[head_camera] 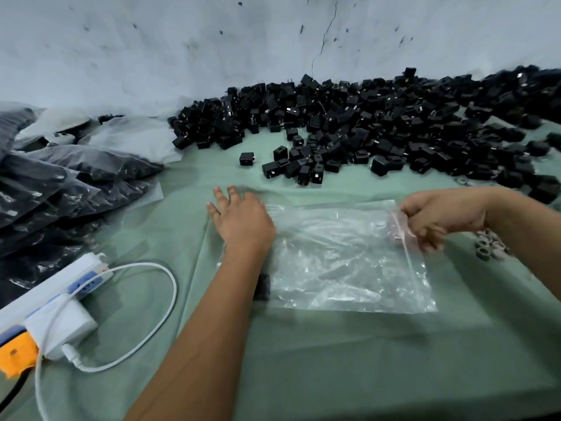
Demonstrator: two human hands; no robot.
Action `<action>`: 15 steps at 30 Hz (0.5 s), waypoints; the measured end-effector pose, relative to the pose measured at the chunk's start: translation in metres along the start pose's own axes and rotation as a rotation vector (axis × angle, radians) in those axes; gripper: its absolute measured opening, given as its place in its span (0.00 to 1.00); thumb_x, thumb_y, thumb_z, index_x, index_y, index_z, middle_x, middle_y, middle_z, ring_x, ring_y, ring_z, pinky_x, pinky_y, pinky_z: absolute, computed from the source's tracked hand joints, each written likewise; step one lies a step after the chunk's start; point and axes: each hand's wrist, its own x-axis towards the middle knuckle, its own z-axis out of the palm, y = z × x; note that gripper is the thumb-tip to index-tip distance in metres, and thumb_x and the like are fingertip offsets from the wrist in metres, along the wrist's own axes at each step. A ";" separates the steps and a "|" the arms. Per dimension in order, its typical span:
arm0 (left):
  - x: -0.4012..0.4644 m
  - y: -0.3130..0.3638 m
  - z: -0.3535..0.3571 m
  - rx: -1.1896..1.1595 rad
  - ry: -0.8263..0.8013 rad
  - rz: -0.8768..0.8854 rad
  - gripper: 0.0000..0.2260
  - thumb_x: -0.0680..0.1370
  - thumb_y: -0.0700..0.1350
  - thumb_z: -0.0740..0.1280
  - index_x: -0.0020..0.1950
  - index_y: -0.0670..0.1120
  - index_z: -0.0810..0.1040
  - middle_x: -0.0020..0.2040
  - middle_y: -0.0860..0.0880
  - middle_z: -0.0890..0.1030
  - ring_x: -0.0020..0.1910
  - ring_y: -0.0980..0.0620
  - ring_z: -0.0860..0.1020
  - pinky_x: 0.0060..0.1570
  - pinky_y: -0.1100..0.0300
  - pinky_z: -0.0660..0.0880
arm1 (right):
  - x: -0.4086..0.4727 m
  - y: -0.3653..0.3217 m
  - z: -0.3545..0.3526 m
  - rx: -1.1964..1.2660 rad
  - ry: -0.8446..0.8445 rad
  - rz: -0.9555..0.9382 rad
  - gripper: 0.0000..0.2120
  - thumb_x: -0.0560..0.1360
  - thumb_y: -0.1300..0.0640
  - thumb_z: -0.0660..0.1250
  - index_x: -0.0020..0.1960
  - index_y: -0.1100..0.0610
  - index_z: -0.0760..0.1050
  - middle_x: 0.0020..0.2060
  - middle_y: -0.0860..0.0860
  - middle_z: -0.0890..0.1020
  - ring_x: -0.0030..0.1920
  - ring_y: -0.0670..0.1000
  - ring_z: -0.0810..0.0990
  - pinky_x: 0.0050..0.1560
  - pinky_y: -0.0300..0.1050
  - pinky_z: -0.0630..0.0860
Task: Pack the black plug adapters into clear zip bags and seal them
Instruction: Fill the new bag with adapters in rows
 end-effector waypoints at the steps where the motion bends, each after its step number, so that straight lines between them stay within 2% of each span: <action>1: -0.002 0.005 -0.004 0.016 -0.002 -0.015 0.24 0.86 0.51 0.52 0.79 0.41 0.62 0.83 0.37 0.51 0.82 0.35 0.44 0.80 0.39 0.45 | -0.003 -0.001 -0.009 -0.170 0.106 0.088 0.08 0.67 0.54 0.73 0.41 0.60 0.82 0.33 0.57 0.82 0.29 0.52 0.79 0.27 0.40 0.75; 3: -0.009 0.021 -0.015 -0.009 0.043 -0.002 0.23 0.85 0.53 0.57 0.75 0.40 0.68 0.80 0.34 0.59 0.81 0.34 0.53 0.80 0.41 0.51 | 0.002 -0.011 -0.022 -0.541 0.414 0.238 0.07 0.75 0.58 0.69 0.42 0.61 0.82 0.31 0.53 0.83 0.26 0.50 0.78 0.27 0.39 0.74; 4: -0.013 0.035 -0.021 -0.060 0.088 0.046 0.20 0.85 0.53 0.58 0.70 0.41 0.72 0.75 0.34 0.68 0.77 0.36 0.62 0.77 0.43 0.59 | 0.010 -0.019 -0.025 -0.646 0.606 0.243 0.08 0.77 0.60 0.67 0.42 0.61 0.82 0.31 0.53 0.85 0.26 0.50 0.80 0.29 0.41 0.77; 5: -0.018 0.052 -0.026 -0.135 0.130 0.117 0.17 0.84 0.53 0.59 0.63 0.42 0.75 0.67 0.38 0.76 0.67 0.41 0.72 0.68 0.47 0.70 | 0.021 -0.029 -0.024 -0.695 0.775 0.183 0.10 0.77 0.62 0.64 0.42 0.61 0.82 0.33 0.54 0.86 0.29 0.52 0.82 0.33 0.44 0.80; 6: -0.025 0.071 -0.032 -0.223 0.150 0.193 0.14 0.84 0.52 0.61 0.55 0.43 0.77 0.57 0.42 0.80 0.55 0.46 0.77 0.55 0.53 0.77 | 0.034 -0.042 -0.021 -0.725 0.892 0.080 0.10 0.77 0.63 0.63 0.42 0.59 0.82 0.37 0.55 0.86 0.34 0.55 0.83 0.39 0.47 0.81; 7: -0.035 0.091 -0.036 -0.299 0.135 0.252 0.12 0.84 0.51 0.62 0.50 0.43 0.78 0.51 0.44 0.82 0.47 0.49 0.79 0.44 0.57 0.77 | 0.048 -0.055 -0.015 -0.748 0.933 -0.035 0.09 0.76 0.64 0.63 0.43 0.58 0.81 0.42 0.57 0.86 0.41 0.57 0.83 0.45 0.48 0.81; 8: -0.045 0.109 -0.037 -0.362 0.086 0.296 0.11 0.83 0.50 0.63 0.49 0.43 0.79 0.48 0.44 0.83 0.45 0.47 0.80 0.40 0.57 0.75 | 0.061 -0.069 -0.010 -0.773 0.901 -0.134 0.09 0.75 0.65 0.64 0.49 0.57 0.82 0.49 0.58 0.86 0.48 0.58 0.83 0.51 0.49 0.79; 9: -0.057 0.125 -0.035 -0.403 0.031 0.329 0.10 0.82 0.49 0.65 0.51 0.43 0.80 0.50 0.43 0.83 0.48 0.43 0.81 0.41 0.55 0.74 | 0.073 -0.080 -0.006 -0.812 0.812 -0.206 0.13 0.76 0.66 0.65 0.57 0.57 0.81 0.56 0.59 0.83 0.56 0.59 0.81 0.57 0.51 0.77; 11: -0.077 0.143 -0.027 -0.416 -0.037 0.362 0.12 0.80 0.51 0.67 0.56 0.44 0.81 0.53 0.42 0.83 0.53 0.39 0.81 0.43 0.52 0.72 | 0.092 -0.092 -0.001 -0.929 0.582 -0.250 0.26 0.77 0.68 0.66 0.75 0.58 0.70 0.71 0.60 0.74 0.69 0.60 0.72 0.70 0.51 0.68; 13: -0.088 0.145 -0.014 -0.407 -0.073 0.375 0.16 0.79 0.56 0.67 0.57 0.44 0.80 0.54 0.43 0.82 0.55 0.38 0.81 0.44 0.51 0.72 | 0.101 -0.091 0.000 -0.983 0.502 -0.268 0.33 0.79 0.67 0.64 0.82 0.56 0.60 0.78 0.57 0.65 0.75 0.59 0.64 0.76 0.50 0.60; 15: -0.091 0.144 -0.006 -0.406 -0.092 0.388 0.22 0.78 0.60 0.68 0.59 0.43 0.79 0.55 0.42 0.81 0.55 0.38 0.80 0.47 0.50 0.75 | 0.109 -0.086 -0.001 -0.966 0.525 -0.316 0.32 0.80 0.65 0.64 0.82 0.57 0.60 0.78 0.55 0.64 0.76 0.58 0.65 0.76 0.49 0.61</action>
